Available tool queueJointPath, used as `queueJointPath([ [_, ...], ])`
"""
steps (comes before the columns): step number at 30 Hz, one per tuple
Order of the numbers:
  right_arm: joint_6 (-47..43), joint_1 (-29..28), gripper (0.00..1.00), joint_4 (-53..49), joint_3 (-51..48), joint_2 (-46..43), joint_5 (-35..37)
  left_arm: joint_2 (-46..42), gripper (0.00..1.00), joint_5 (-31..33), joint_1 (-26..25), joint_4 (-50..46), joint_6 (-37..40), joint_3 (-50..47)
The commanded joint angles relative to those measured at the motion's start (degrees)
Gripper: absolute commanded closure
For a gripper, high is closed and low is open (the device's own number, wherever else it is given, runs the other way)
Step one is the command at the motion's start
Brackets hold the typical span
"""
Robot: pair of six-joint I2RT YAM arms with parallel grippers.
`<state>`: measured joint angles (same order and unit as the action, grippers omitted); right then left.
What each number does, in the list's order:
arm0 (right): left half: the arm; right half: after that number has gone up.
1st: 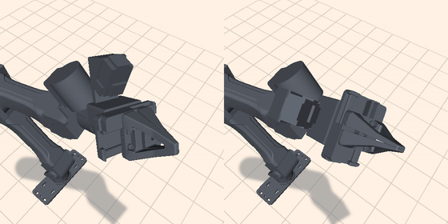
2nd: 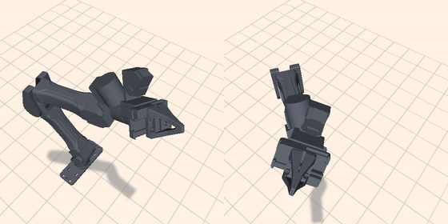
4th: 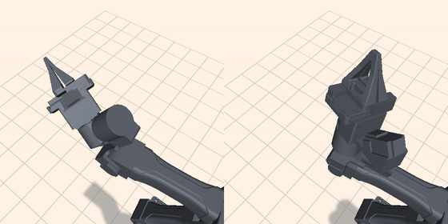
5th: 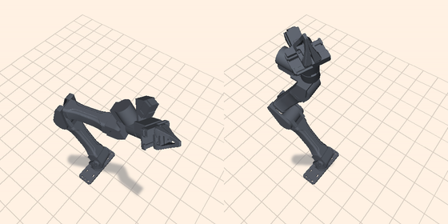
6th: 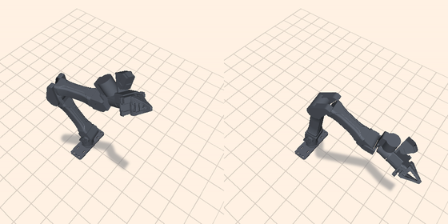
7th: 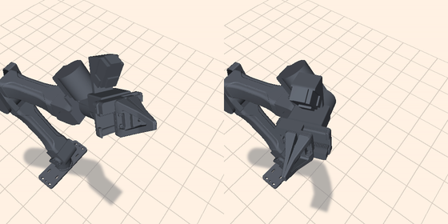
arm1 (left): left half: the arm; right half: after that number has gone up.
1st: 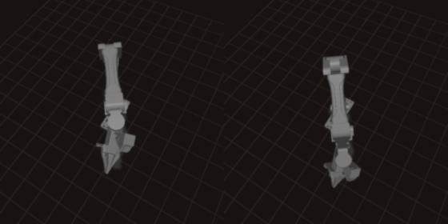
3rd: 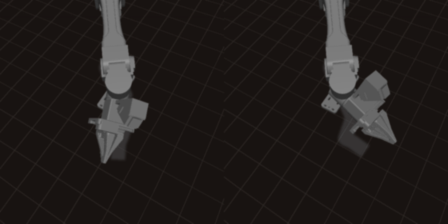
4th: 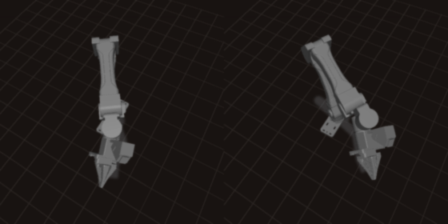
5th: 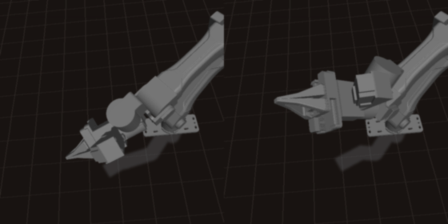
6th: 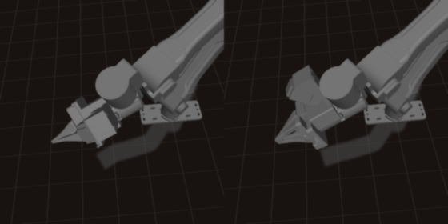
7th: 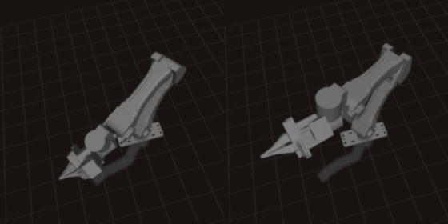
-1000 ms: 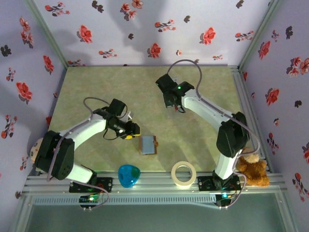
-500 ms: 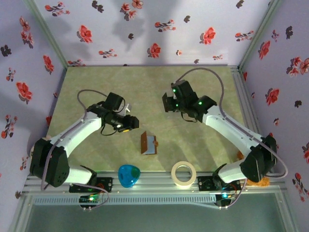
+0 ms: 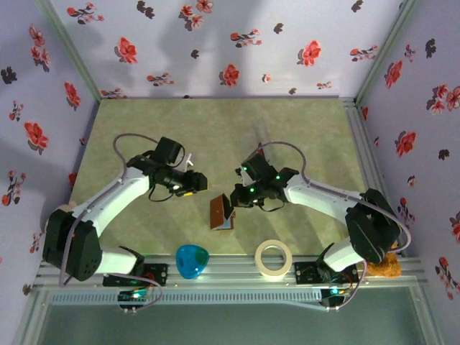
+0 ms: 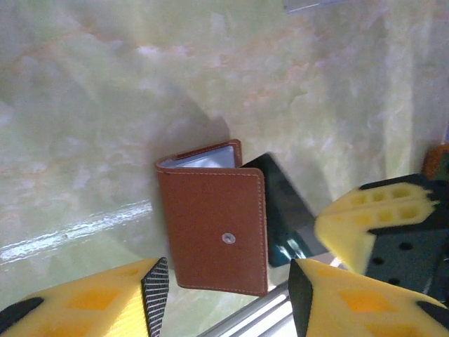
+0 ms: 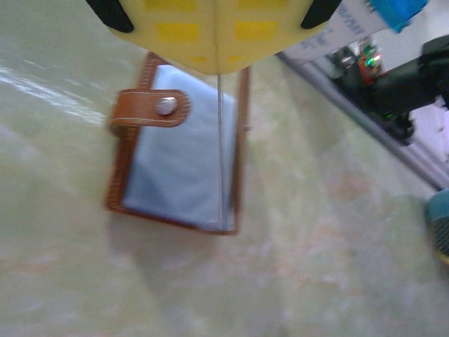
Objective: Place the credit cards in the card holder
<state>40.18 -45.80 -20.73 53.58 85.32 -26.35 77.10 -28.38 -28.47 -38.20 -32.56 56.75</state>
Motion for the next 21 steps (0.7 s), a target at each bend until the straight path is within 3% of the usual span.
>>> queueJointPath([
  [1, 4.2, -0.3, 1.00, 7.4, -1.0, 1.3, -6.4, -2.4, 0.49, -4.7, 0.6, 0.9, -1.7, -1.9],
  [11, 11.2, -1.9, 1.00, 18.9, -3.5, 3.7, -8.3, -8.0, 0.50, -10.1, 2.0, 5.6, -8.4, -9.5],
  [13, 12.4, -2.6, 1.00, 20.8, -3.9, 4.4, -8.0, -8.1, 0.54, -11.1, 2.1, 7.6, -10.1, -11.6],
  [17, 16.2, -3.3, 1.00, 27.0, -6.8, 4.6, -7.0, -7.2, 0.55, -10.5, 3.0, 9.3, -12.3, -15.5],
  [21, 15.8, -4.4, 1.00, 27.0, -7.2, 6.0, -5.7, -6.2, 0.53, -8.8, 4.2, 8.0, -12.5, -16.6],
])
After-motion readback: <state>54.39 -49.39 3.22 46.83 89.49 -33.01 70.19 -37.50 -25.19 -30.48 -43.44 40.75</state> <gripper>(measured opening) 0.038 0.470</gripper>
